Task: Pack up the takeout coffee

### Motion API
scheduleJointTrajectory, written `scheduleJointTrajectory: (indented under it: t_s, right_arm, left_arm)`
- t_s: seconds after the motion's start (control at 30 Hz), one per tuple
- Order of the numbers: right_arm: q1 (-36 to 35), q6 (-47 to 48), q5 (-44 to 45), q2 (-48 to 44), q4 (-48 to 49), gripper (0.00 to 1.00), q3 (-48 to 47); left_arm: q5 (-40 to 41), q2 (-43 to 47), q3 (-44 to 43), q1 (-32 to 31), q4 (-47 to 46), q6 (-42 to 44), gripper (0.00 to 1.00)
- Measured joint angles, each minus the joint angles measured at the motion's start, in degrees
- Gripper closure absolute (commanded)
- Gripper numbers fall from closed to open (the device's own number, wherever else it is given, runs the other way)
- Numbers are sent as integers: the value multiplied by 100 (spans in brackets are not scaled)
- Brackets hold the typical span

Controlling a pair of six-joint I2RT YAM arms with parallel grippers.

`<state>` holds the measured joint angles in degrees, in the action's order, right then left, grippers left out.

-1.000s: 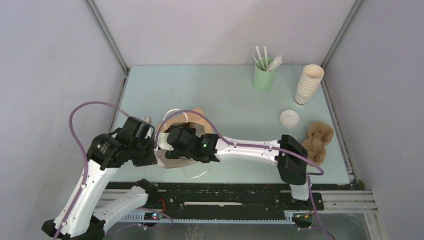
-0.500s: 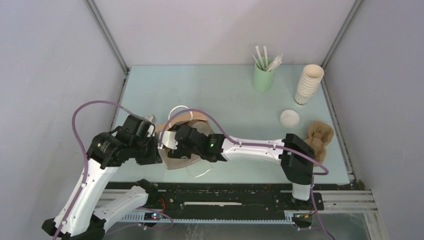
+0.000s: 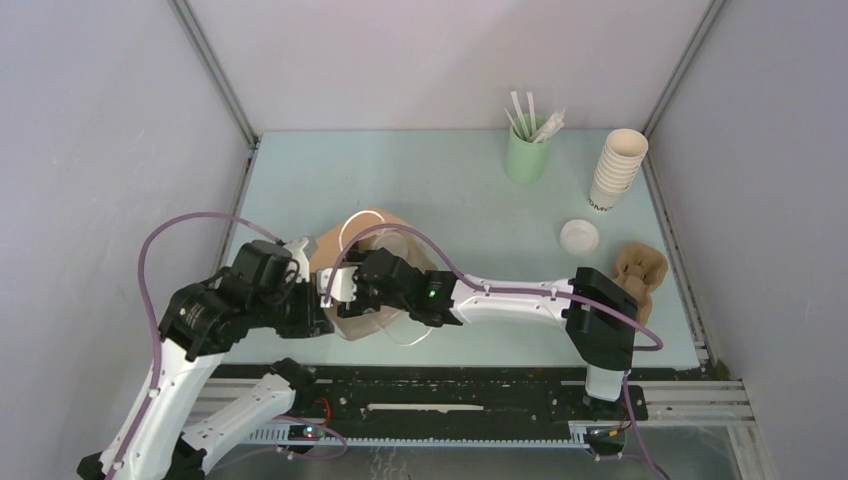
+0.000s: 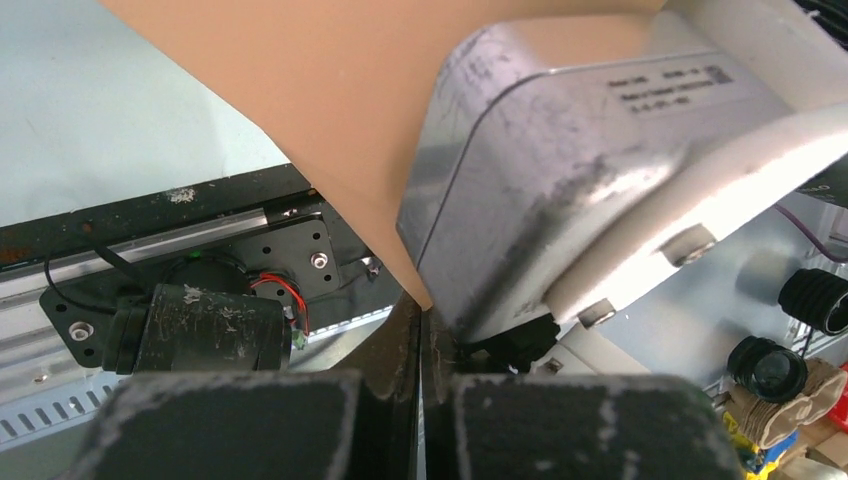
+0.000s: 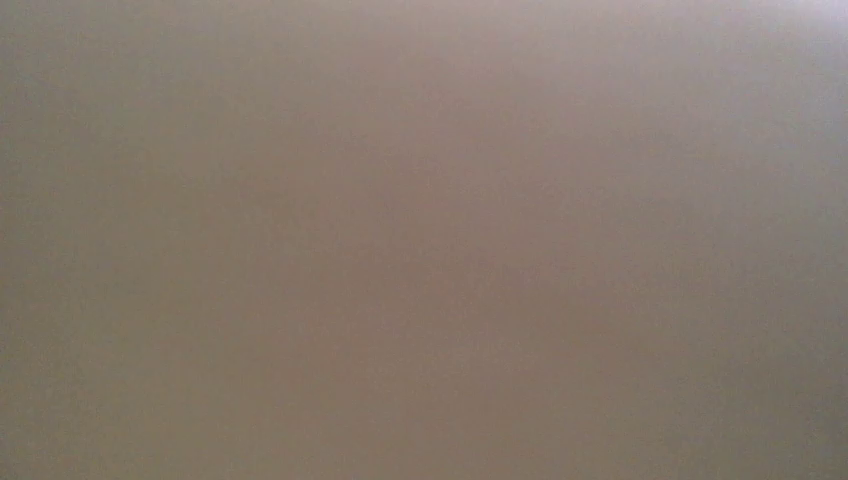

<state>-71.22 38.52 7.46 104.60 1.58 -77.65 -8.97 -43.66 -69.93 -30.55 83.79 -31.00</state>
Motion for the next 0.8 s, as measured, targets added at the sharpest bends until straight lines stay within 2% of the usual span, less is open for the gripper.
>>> scheduleJointTrajectory:
  t_s: [0.23,0.43,0.63,0.8]
  right_arm:
    - [-153,136,660,66,-31,44,-85]
    - [-168,-17,564,83,-76,39,-105]
    - [-151,-341,315,105,-118,24,-98]
    - [-37,-640,-262,90,-26,8,55]
  left_arm:
    - [188,151,127,-4,15,0,100]
    - [251,144,127,-4,35,0,100]
    - [238,144,127,-4,13,0,100]
    - [101,103,127,-11,-72,0,100]
